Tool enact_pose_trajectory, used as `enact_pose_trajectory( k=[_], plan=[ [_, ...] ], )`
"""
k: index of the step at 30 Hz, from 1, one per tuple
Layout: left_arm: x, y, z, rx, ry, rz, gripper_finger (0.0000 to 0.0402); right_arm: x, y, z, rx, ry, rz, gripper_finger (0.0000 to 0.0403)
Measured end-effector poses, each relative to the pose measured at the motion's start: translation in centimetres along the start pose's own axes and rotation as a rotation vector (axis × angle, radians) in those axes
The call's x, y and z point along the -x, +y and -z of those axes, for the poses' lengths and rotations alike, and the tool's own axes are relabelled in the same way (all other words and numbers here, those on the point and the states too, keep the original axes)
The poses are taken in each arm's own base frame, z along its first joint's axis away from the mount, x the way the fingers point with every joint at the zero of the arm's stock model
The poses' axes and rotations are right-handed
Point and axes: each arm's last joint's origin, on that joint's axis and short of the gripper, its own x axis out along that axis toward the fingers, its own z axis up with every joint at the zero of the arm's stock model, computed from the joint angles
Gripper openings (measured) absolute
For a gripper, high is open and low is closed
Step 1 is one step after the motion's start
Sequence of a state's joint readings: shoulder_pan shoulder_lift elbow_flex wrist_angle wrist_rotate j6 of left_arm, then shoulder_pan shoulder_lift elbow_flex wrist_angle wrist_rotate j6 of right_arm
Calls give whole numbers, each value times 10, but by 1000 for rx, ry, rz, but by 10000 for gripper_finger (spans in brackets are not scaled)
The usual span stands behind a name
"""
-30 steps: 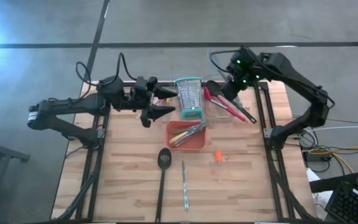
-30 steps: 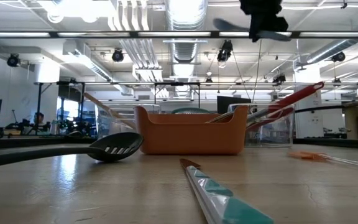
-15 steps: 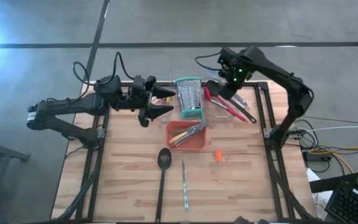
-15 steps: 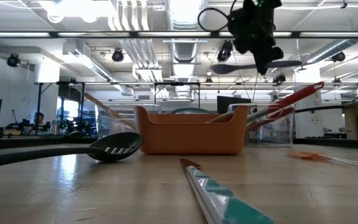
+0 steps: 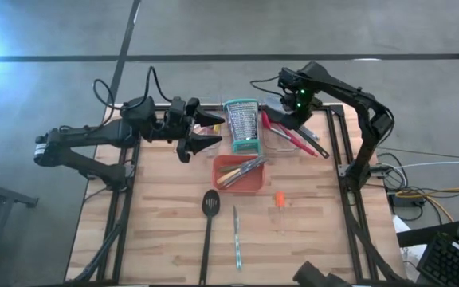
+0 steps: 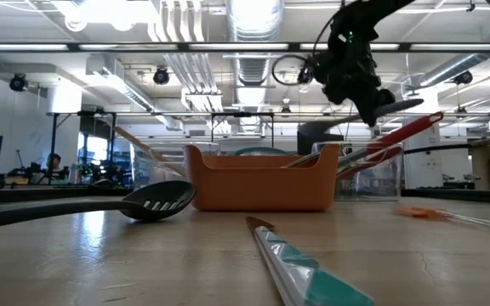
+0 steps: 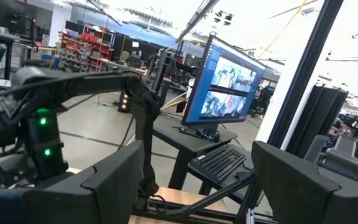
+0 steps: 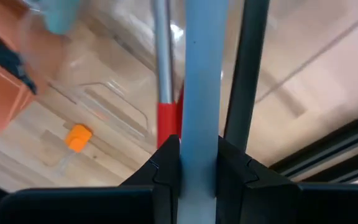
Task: Pick & Place Kitchen Items
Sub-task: Put the gray serving spoon into the right transparent bin
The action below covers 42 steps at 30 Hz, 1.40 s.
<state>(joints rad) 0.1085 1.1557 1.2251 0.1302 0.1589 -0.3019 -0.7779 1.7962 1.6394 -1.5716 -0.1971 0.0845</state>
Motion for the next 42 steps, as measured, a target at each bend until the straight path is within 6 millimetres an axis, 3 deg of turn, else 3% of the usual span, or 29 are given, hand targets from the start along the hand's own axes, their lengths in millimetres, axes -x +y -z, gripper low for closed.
enact_pose_trajectory(
  k=[9,31,38,42],
  plan=[
    [0,0,0,-18,1,-1,303,-28,-8,2,-34,76,-9,53],
    [0,0,1,-17,7,-3,303,-64,-27,-28,-95,116,-11,53],
    [0,1,1,-16,11,-4,303,-67,-28,-31,-92,121,-9,136],
    [0,1,1,-16,11,-4,303,-58,-26,-27,-85,87,-11,167]
  ],
)
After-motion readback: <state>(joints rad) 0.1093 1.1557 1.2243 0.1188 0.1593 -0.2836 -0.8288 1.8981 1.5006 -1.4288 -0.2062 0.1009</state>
